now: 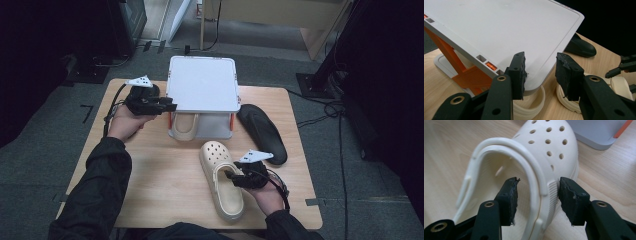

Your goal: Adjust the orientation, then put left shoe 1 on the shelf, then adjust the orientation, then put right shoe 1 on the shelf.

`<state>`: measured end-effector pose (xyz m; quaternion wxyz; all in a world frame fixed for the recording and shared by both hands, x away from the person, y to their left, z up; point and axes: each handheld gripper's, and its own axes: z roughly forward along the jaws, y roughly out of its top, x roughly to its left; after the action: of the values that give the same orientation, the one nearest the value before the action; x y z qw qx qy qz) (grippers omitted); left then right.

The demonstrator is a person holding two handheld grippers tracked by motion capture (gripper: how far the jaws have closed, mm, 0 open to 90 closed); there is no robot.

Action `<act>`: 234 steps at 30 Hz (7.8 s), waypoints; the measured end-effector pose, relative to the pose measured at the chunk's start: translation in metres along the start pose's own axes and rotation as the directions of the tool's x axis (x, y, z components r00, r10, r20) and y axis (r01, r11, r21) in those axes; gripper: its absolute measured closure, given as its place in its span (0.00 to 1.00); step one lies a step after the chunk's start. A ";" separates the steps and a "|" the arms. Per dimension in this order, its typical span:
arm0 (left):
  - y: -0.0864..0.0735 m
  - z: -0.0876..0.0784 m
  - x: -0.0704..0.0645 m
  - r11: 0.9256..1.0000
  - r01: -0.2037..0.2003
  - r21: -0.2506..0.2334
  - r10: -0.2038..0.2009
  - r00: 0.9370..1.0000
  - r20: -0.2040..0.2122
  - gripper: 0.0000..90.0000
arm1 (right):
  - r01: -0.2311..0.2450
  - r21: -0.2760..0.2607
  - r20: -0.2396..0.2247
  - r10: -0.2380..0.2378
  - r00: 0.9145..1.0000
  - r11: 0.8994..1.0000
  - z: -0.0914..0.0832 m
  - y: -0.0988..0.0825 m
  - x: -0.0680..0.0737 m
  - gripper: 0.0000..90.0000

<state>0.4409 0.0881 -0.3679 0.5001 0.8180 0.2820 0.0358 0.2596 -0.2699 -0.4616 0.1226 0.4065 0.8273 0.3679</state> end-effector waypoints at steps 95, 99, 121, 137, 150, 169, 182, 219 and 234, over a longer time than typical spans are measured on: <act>-0.002 -0.001 0.001 1.000 0.015 -0.010 -0.015 1.000 0.005 0.70 | -0.148 -0.102 0.210 0.166 0.964 0.984 0.045 0.067 -0.035 0.57; -0.002 -0.001 0.001 1.000 0.018 -0.009 -0.018 1.000 0.006 0.70 | -0.130 -0.107 0.189 0.149 0.971 0.986 0.036 0.061 -0.032 0.55; -0.001 -0.001 0.000 1.000 0.010 -0.005 -0.010 1.000 -0.004 0.70 | -0.038 -0.058 0.026 0.040 0.999 0.998 -0.002 -0.011 0.028 0.73; -0.002 -0.001 0.000 1.000 0.009 -0.004 -0.009 1.000 -0.009 0.71 | -0.082 0.056 0.012 0.082 0.997 0.995 0.021 -0.034 0.033 0.81; -0.001 -0.001 0.000 1.000 0.009 -0.001 -0.009 1.000 -0.008 0.71 | -0.070 0.015 -0.011 0.070 0.997 0.997 0.033 -0.019 0.036 0.79; -0.001 -0.001 0.000 1.000 0.013 -0.003 -0.013 1.000 -0.009 0.73 | -0.030 -0.038 0.033 0.031 0.999 0.999 0.050 0.014 0.030 0.78; -0.001 -0.001 0.001 1.000 0.013 -0.003 -0.013 1.000 -0.008 0.73 | -0.031 -0.051 0.084 0.035 0.996 0.998 0.062 0.030 0.013 0.77; -0.002 -0.002 0.002 1.000 0.011 -0.005 -0.011 1.000 -0.003 0.74 | 0.006 -0.101 0.187 0.013 0.982 0.995 0.123 0.096 0.011 0.70; -0.002 -0.002 0.002 1.000 0.014 -0.006 -0.014 1.000 -0.004 0.74 | 0.023 -0.100 0.091 -0.014 0.996 0.995 0.114 0.093 -0.005 0.67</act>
<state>0.4408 0.0908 -0.3692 0.5023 0.8143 0.2888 0.0349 0.3745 -0.1790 -0.4758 0.1835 0.4082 0.8050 0.3895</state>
